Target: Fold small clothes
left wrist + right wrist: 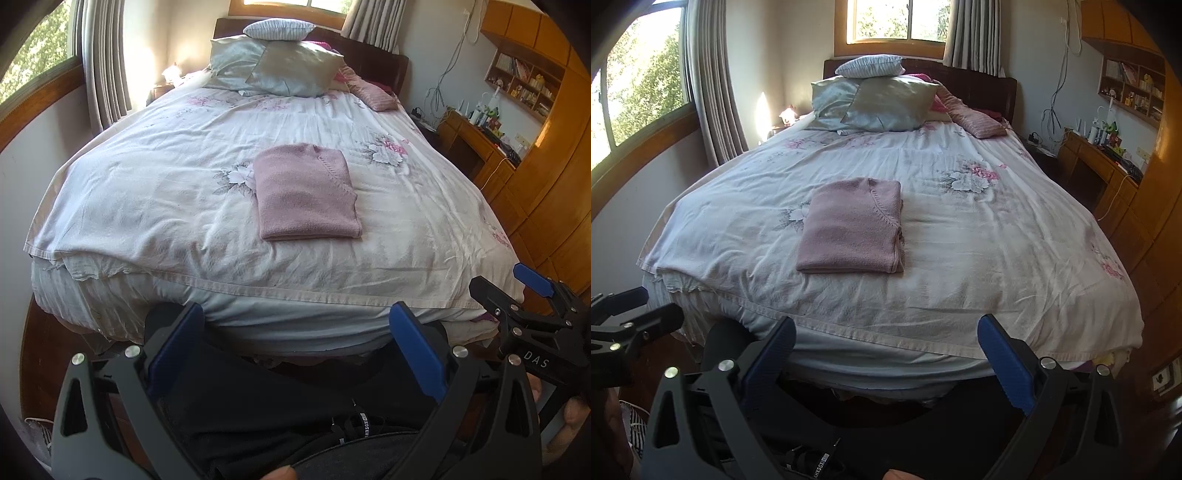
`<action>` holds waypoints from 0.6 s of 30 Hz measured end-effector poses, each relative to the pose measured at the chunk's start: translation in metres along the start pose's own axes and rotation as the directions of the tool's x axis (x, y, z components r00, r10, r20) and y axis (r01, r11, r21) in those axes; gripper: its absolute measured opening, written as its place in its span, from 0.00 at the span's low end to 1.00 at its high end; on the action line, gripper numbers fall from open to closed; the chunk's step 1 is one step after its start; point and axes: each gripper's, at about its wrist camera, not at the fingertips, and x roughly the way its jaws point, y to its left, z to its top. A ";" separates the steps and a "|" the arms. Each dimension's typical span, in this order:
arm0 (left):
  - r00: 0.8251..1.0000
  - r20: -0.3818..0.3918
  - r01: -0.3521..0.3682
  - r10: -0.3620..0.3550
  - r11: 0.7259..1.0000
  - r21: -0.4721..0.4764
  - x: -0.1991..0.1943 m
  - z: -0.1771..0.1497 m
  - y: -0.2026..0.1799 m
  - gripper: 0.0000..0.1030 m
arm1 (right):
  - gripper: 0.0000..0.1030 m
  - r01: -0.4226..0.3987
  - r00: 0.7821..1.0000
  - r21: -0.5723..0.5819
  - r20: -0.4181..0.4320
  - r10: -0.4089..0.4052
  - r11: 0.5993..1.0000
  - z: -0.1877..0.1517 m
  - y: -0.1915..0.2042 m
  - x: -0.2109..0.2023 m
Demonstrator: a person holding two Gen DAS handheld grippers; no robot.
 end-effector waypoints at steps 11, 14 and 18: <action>1.000 -0.018 -0.007 0.007 1.000 0.003 0.008 0.001 0.002 0.97 | 0.96 0.004 1.000 -0.007 -0.003 -0.004 1.000 0.002 0.000 0.004; 1.000 -0.014 -0.003 0.003 1.000 -0.004 0.009 0.002 0.004 0.97 | 0.96 0.007 1.000 -0.008 0.000 -0.007 1.000 0.002 0.000 0.004; 1.000 -0.016 -0.004 0.004 1.000 -0.001 0.010 0.002 0.004 0.97 | 0.96 0.006 1.000 -0.010 0.001 -0.006 1.000 0.002 0.000 0.006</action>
